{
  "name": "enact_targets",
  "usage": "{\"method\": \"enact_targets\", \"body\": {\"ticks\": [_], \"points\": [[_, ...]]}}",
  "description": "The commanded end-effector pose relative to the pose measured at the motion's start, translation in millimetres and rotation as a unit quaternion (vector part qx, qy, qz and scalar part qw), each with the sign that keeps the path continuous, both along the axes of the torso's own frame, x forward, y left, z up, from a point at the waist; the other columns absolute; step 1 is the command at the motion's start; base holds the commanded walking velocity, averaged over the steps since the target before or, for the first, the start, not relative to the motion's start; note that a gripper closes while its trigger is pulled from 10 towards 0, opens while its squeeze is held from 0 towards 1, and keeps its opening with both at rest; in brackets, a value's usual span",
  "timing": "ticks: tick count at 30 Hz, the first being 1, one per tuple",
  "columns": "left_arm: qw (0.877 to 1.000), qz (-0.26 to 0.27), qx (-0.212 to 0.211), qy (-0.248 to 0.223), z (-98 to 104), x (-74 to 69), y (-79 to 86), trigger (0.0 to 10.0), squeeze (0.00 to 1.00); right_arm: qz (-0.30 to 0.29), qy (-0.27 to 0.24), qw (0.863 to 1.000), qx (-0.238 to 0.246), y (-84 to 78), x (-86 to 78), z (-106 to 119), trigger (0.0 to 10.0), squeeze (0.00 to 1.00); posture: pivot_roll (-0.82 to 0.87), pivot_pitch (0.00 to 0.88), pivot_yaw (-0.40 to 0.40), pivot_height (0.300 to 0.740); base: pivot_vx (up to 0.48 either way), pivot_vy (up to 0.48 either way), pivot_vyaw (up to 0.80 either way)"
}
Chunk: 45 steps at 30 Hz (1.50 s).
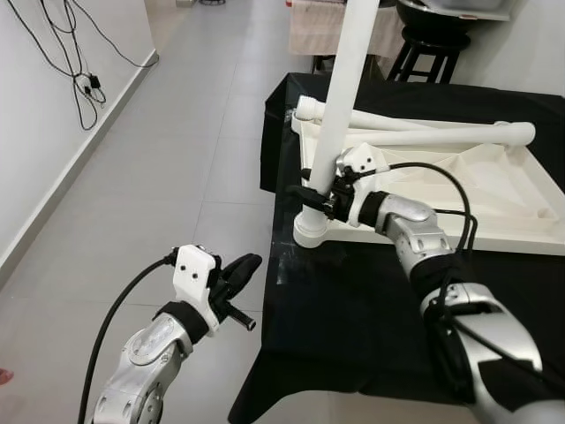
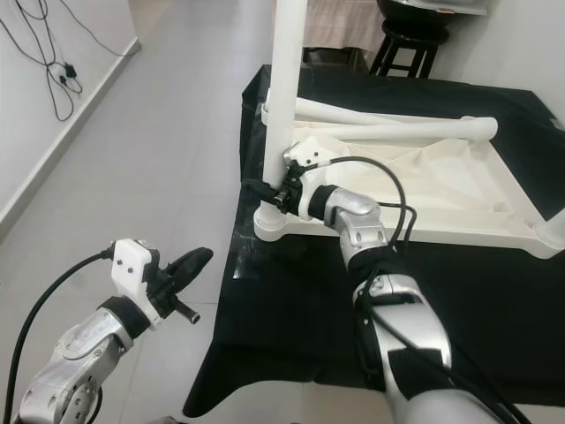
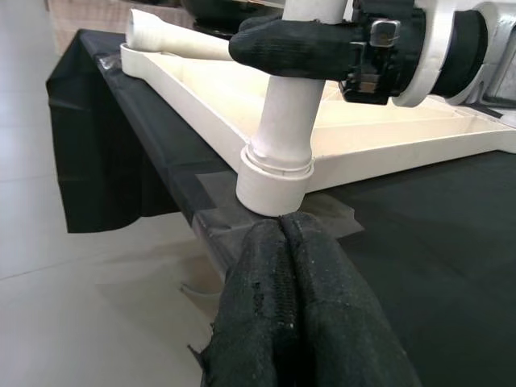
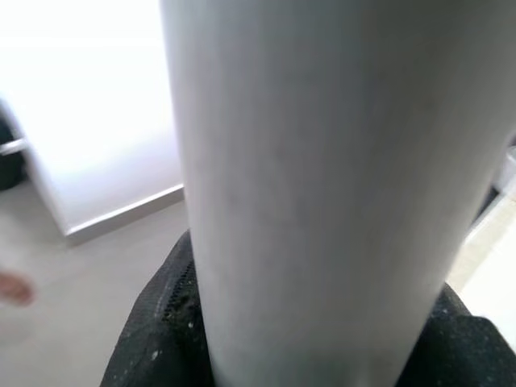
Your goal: Building children table
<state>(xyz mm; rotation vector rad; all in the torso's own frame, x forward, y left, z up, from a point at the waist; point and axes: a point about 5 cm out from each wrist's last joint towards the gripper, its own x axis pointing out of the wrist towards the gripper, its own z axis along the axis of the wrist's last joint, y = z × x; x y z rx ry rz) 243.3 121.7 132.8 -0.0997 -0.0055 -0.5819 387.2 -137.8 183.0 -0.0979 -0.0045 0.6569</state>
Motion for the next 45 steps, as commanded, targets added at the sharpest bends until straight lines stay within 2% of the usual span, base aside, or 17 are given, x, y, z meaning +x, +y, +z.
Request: {"method": "enact_targets", "body": {"ticks": [1, 3, 4, 12, 13, 14, 15, 16, 17, 27, 28, 29, 31, 37, 43, 44, 45], "points": [[1.000, 0.001, 0.001, 0.009, -2.4, -0.8, 2.0, 10.0, 0.00, -0.141, 0.051, 0.989, -0.010, -16.8, -5.4, -31.4, 0.0, 0.00, 0.06, 0.115, -0.052, 0.740, 0.000, 0.000, 0.00], [1.000, -0.004, 0.002, 0.011, -3.2, 2.1, 3.0, 10.0, 0.00, -0.224, 0.058, 0.973, 0.023, 11.3, -34.1, -45.9, 0.0, 0.00, 0.05, 0.102, -0.033, 0.740, 0.000, 0.000, 0.00], [1.000, -0.007, 0.000, 0.013, -3.6, 3.5, 2.9, 10.0, 0.00, -0.229, 0.045, 0.972, 0.024, 18.6, -37.9, -42.0, 0.0, 0.00, 0.04, 0.097, -0.032, 0.740, 0.000, 0.000, 0.00], [1.000, 0.006, -0.005, 0.011, -3.5, 7.3, 4.2, 10.0, 0.00, -0.247, 0.019, 0.969, 0.019, 19.8, -12.3, -28.4, 0.0, 0.00, 0.06, 0.090, -0.043, 0.740, 0.000, 0.000, 0.00], [1.000, 0.012, -0.006, 0.010, -3.2, 7.5, 5.0, 10.0, 0.00, -0.256, 0.016, 0.967, 0.011, 18.8, -8.9, -24.5, 4.1, 0.00, 0.06, 0.089, -0.044, 0.740, 0.000, 0.000, 0.00], [1.000, 0.012, -0.006, 0.010, -3.2, 7.5, 5.0, 10.0, 0.00, -0.256, 0.016, 0.967, 0.011, 18.8, -8.9, -24.5, 4.1, 0.00, 0.06, 0.089, -0.044, 0.740, 0.000, 0.000, 0.00], [1.000, 0.011, -0.006, 0.010, -3.2, 7.5, 4.9, 10.0, 0.00, -0.256, 0.018, 0.966, 0.006, 18.9, -9.1, -22.8, 10.0, 0.00, 0.06, 0.091, -0.046, 0.740, 0.000, 0.000, 0.00], [1.000, 0.010, -0.007, 0.011, -3.2, 7.4, 4.7, 10.0, 0.00, -0.257, 0.019, 0.966, 0.003, 19.2, -9.7, -21.8, 10.0, 0.00, 0.06, 0.091, -0.046, 0.740, 0.000, 0.000, 0.00], [1.000, 0.003, -0.008, 0.012, -3.0, 7.2, 3.2, 10.0, 0.00, -0.241, 0.014, 0.970, 0.004, 18.5, -8.0, -16.1, 10.0, 1.00, 0.05, 0.094, -0.046, 0.740, 0.000, 0.000, 0.00], [1.000, 0.000, -0.011, 0.012, -2.7, 7.0, 1.1, 10.0, 0.00, -0.229, -0.014, 0.973, 0.001, 10.5, 1.4, 5.6, 10.0, 0.98, 0.06, 0.100, -0.056, 0.740, 0.000, 0.000, 0.00], [1.000, 0.001, -0.012, 0.011, -2.4, 6.7, 0.6, 10.0, 0.00, -0.158, -0.026, 0.987, 0.005, 16.1, 5.3, 13.7, 10.0, 0.00, 0.06, 0.103, -0.061, 0.740, 0.000, 0.000, 0.00], [1.000, 0.002, -0.013, 0.010, -2.2, 6.3, 0.2, 10.0, 0.00, -0.048, -0.043, 0.998, -0.023, 23.5, 4.2, 19.7, 10.0, 0.00, 0.06, 0.105, -0.064, 0.740, 0.000, 0.000, 0.00], [1.000, 0.004, -0.014, 0.010, -1.7, 5.5, -0.1, 10.0, 0.00, 0.094, -0.046, 0.993, -0.047, 29.5, -1.4, 24.7, 10.0, 0.00, 0.06, 0.108, -0.065, 0.740, 0.000, 0.000, 0.00], [1.000, 0.004, -0.014, 0.009, -0.9, 3.0, -0.9, 10.0, 0.00, 0.183, -0.017, 0.982, -0.046, 29.9, -2.2, 27.7, 10.0, 0.00, 0.08, 0.119, -0.071, 0.740, 0.000, 0.000, 0.00], [1.000, 0.004, -0.014, 0.009, -0.6, 1.2, -0.9, 10.0, 0.00, 0.182, -0.005, 0.982, -0.048, 30.4, -0.1, 25.3, 10.0, 0.00, 0.09, 0.128, -0.074, 0.740, 0.000, 0.000, 0.00], [1.000, 0.004, -0.013, 0.010, -0.5, 0.5, -0.8, 10.0, 0.00, 0.182, 0.002, 0.982, -0.049, 30.4, 0.8, 23.1, 8.0, 0.00, 0.09, 0.130, -0.075, 0.740, 0.000, 0.000, 0.00], [1.000, 0.004, -0.012, 0.010, -0.4, -0.1, -0.8, 10.0, 0.00, 0.182, 0.007, 0.982, -0.045, 30.3, 1.6, 21.9, 0.0, 0.00, 0.09, 0.132, -0.075, 0.740, 0.000, 0.000, 0.00]]}}
